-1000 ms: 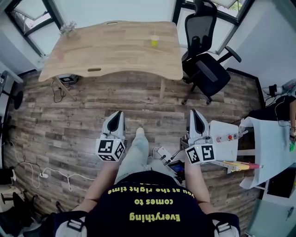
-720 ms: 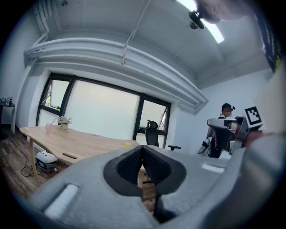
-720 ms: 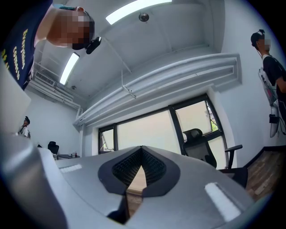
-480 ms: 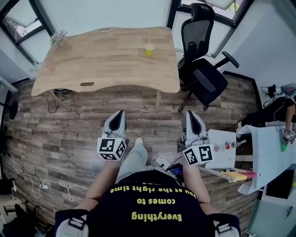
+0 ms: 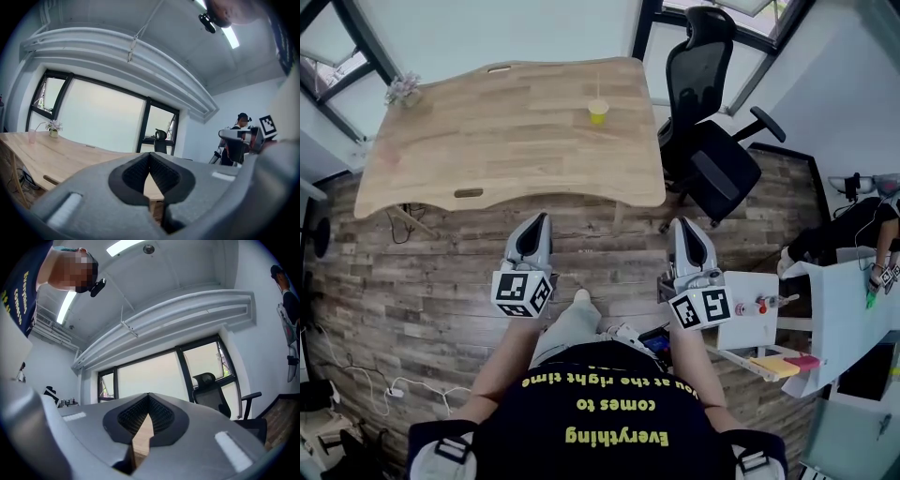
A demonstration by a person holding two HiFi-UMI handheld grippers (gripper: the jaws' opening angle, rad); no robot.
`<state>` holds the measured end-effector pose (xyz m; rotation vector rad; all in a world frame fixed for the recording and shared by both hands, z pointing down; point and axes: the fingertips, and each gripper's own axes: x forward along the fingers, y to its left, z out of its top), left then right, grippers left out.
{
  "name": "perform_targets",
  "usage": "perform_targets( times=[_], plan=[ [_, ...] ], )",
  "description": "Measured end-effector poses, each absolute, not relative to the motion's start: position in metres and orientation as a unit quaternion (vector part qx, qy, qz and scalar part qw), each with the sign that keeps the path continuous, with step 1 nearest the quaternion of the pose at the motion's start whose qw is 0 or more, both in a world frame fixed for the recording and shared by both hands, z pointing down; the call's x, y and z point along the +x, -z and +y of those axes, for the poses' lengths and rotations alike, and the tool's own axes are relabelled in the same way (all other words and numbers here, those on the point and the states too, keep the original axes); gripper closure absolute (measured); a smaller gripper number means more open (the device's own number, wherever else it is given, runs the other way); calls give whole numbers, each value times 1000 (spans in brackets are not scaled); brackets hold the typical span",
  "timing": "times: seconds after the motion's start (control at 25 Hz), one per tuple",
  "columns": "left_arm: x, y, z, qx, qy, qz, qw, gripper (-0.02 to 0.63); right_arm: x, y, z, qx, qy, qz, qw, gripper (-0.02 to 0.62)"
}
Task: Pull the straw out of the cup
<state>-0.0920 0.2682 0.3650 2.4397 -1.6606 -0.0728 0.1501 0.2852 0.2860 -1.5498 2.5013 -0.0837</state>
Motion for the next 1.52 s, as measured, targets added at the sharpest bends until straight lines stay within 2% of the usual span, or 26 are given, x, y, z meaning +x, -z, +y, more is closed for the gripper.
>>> perform_targets(
  times=[0.64,1.52],
  plan=[
    [-121,-373,168,831,22,-548,95,606,121,-292,183,-532,29,839,105,589],
    [-153,-381,155,815,19,-570,106,606,96,-290,145,-518,33,848,111,589]
  ],
)
